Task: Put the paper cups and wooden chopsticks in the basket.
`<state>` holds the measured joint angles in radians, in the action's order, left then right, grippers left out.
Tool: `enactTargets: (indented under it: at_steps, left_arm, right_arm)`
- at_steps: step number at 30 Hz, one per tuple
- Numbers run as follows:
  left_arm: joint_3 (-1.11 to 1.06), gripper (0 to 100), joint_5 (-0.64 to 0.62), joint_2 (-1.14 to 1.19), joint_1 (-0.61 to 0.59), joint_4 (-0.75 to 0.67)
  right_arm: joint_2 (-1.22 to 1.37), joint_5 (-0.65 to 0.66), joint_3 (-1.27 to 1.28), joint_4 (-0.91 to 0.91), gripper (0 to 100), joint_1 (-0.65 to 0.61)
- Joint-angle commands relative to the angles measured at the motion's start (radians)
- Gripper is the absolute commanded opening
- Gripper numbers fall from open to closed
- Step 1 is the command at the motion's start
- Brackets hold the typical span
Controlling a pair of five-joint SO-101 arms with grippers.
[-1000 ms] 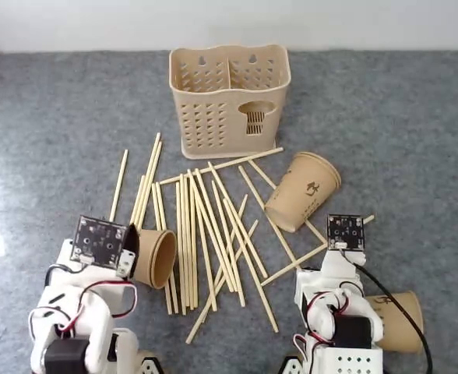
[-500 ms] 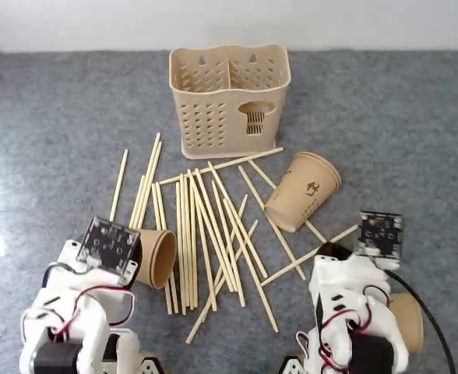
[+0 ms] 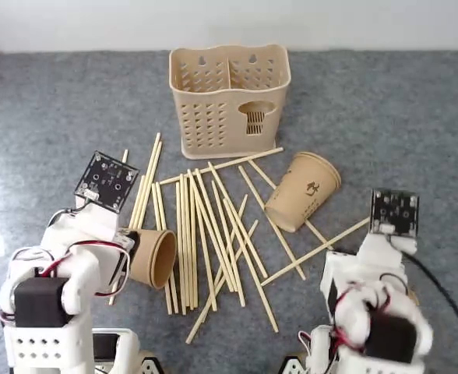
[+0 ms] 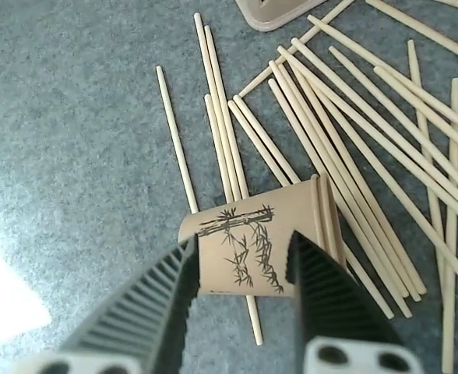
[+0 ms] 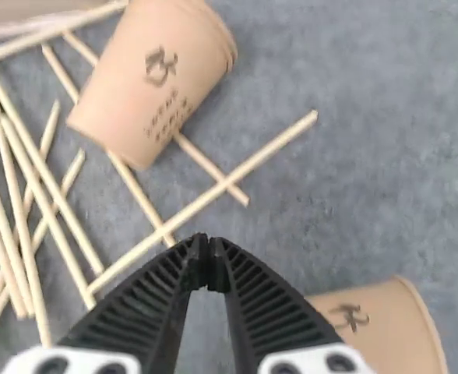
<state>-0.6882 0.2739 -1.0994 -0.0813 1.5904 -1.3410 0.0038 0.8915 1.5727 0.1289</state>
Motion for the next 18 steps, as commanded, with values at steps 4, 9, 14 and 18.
enactTargets:
  at_steps: [4, 9, 14, 18]
  left_arm:
    - [0.047, 18, -0.009, 0.012, 0.000, 0.006]
    - [0.047, 18, -0.009, 0.017, 0.000, 0.006]
    - [0.047, 18, -0.009, 0.018, 0.000, 0.006]
    - [0.027, 18, -0.009, 0.014, -0.002, 0.006]
  right_arm:
    - [0.275, 0.121, -0.155, 0.035, 0.9, 0.111]
    - [0.378, 0.259, -0.247, 0.107, 4.2, 0.332]
    - [0.484, 0.287, -0.290, 0.209, 14.5, 0.466]
    - [0.572, 0.295, -0.288, 0.179, 18.8, 0.562]
